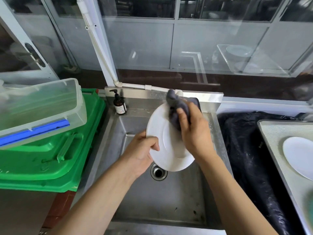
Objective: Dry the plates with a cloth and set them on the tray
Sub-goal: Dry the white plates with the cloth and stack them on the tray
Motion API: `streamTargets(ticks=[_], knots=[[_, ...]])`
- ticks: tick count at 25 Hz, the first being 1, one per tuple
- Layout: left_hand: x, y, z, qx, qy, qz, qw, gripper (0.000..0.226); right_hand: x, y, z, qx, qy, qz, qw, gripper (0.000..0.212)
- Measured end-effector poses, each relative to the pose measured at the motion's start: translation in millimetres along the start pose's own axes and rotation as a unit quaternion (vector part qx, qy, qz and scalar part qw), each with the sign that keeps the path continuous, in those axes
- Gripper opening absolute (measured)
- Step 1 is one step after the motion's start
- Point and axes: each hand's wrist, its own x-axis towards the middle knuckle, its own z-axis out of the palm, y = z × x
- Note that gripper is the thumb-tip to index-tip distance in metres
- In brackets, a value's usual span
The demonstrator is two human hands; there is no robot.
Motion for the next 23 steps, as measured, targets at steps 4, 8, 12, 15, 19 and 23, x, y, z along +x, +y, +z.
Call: streamTargets(ticks=[4, 8, 12, 15, 19, 23], knots=[[4, 6, -5, -0.04, -0.009, 0.002, 0.999, 0.045, -19, 25, -8, 0.033, 0.075, 0.13, 0.988, 0.014], [11, 11, -4, -0.097, 0.006, 0.008, 0.995, 0.043, -68, 28, 8, 0.082, 0.145, 0.169, 0.971, 0.026], [18, 15, -2, -0.138, 0.025, 0.016, 0.99, 0.042, -115, 14, 31, 0.095, 0.13, 0.164, 0.973, 0.047], [22, 15, 2, -0.143, 0.042, 0.015, 0.989, 0.038, -128, -3, 43, 0.092, 0.057, 0.09, 0.99, 0.046], [19, 12, 3, -0.118, 0.088, -0.021, 0.989, 0.023, -122, -14, 45, 0.062, -0.032, -0.068, 0.995, 0.039], [18, 17, -11, -0.13, 0.042, -0.007, 0.991, 0.043, -125, 4, 30, 0.028, -0.037, -0.1, 0.994, 0.041]])
